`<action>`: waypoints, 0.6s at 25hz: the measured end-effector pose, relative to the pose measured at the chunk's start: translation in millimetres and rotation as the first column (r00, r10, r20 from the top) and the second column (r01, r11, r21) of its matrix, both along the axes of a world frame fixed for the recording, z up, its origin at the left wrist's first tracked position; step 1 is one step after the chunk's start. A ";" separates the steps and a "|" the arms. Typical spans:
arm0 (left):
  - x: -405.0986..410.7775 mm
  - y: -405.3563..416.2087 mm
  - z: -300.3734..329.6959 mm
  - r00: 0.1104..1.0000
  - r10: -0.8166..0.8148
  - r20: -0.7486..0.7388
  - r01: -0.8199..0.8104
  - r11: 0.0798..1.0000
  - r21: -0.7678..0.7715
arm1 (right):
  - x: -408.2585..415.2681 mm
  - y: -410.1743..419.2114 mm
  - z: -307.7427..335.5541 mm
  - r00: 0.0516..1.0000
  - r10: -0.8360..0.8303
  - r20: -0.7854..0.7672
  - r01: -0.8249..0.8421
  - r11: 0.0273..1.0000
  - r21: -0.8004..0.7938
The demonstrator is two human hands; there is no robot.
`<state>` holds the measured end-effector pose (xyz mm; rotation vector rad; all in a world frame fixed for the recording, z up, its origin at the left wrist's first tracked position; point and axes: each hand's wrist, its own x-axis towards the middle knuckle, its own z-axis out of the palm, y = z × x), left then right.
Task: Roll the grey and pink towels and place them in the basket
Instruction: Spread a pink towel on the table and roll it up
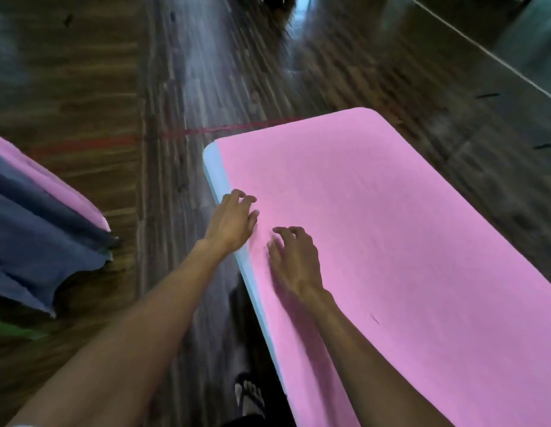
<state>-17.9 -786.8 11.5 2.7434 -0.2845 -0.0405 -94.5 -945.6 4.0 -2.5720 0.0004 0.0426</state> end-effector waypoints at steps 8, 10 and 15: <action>168.9 -2.7 -54.7 0.993 -0.103 -0.060 0.106 0.993 0.055 | 137.5 15.8 -48.0 1.000 -0.002 0.015 0.005 0.976 -0.217; 173.0 8.7 -62.3 0.995 -0.079 -0.059 0.083 0.995 0.063 | 137.2 26.2 -54.5 1.000 0.015 0.020 -0.009 0.957 -0.291; 159.9 51.0 -64.6 0.999 0.023 -0.032 -0.019 0.992 0.125 | 132.9 64.9 -55.5 0.998 0.056 0.019 -0.045 0.933 -0.356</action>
